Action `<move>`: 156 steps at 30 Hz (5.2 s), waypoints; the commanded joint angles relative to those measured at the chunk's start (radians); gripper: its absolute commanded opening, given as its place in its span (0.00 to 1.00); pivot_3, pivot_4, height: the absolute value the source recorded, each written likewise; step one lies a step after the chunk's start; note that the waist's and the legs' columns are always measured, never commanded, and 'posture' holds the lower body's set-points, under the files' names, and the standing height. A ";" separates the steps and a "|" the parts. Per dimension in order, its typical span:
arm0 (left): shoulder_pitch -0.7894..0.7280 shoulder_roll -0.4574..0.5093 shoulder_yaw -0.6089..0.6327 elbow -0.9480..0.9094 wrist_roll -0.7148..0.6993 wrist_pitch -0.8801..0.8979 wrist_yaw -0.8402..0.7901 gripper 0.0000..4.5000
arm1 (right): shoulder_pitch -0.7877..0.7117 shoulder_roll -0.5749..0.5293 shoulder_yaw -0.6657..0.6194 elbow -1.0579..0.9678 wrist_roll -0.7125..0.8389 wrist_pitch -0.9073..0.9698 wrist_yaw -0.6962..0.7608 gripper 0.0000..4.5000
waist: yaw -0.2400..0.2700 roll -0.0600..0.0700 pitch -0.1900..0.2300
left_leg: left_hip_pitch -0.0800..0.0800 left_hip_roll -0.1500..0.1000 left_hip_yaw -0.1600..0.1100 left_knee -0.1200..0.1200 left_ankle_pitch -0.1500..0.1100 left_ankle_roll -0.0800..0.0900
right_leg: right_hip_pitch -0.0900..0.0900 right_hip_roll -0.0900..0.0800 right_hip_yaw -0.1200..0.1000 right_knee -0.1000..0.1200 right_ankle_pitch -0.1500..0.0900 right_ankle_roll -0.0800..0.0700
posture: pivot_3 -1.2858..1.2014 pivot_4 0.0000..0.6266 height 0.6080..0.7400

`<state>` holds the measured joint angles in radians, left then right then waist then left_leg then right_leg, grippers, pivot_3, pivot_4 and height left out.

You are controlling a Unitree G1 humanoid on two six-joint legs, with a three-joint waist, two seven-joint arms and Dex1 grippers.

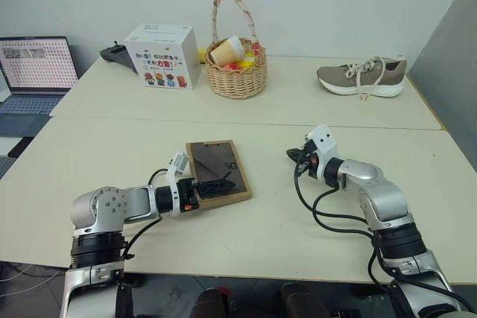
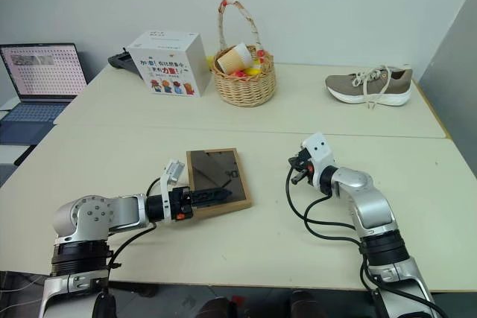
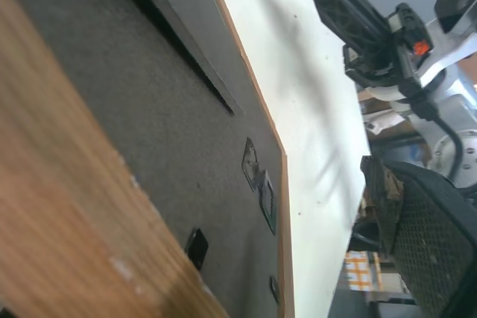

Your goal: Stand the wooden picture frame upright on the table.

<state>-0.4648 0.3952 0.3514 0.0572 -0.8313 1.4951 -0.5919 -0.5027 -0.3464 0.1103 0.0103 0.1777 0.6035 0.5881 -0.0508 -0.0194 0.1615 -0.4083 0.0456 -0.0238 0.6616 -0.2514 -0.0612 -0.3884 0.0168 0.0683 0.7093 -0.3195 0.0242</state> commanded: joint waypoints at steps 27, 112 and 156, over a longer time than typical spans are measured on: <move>0.073 -0.125 0.198 -0.158 -0.124 0.119 0.210 0.84 | -0.029 0.023 0.012 0.031 0.004 -0.044 0.012 0.00 | -0.004 -0.003 0.002 | 0.000 0.000 -0.002 -0.002 -0.001 -0.002 | 0.000 -0.001 0.001 -0.005 0.000 0.000 | 0.52 0.24 1.00; -0.080 0.220 -0.097 -0.056 -0.543 0.119 -0.099 0.29 | -0.428 -0.293 0.171 0.518 -1.036 -1.903 -0.710 0.91 | -0.004 -0.006 0.021 | -0.009 0.001 0.001 0.001 0.004 -0.009 | -0.015 -0.003 0.003 0.005 0.000 0.000 | 0.52 0.24 1.00; 0.355 0.300 -0.059 -0.597 0.024 -0.686 0.060 1.00 | -0.402 0.029 0.149 0.726 0.313 -0.273 0.611 0.30 | 0.018 -0.005 0.021 | -0.007 0.001 0.000 0.001 0.001 -0.003 | -0.009 -0.004 0.001 0.002 0.000 0.000 | 0.52 0.24 1.00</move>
<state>-0.1157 0.6929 0.2812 -0.5271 -0.8184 0.8409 -0.5147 -0.8819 -0.3251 0.2930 0.7414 0.5054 0.3217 1.1649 -0.0324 -0.0249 0.1826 -0.4156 0.0470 -0.0241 0.6626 -0.2500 -0.0647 -0.3977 0.0127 0.0689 0.7113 -0.3190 0.0238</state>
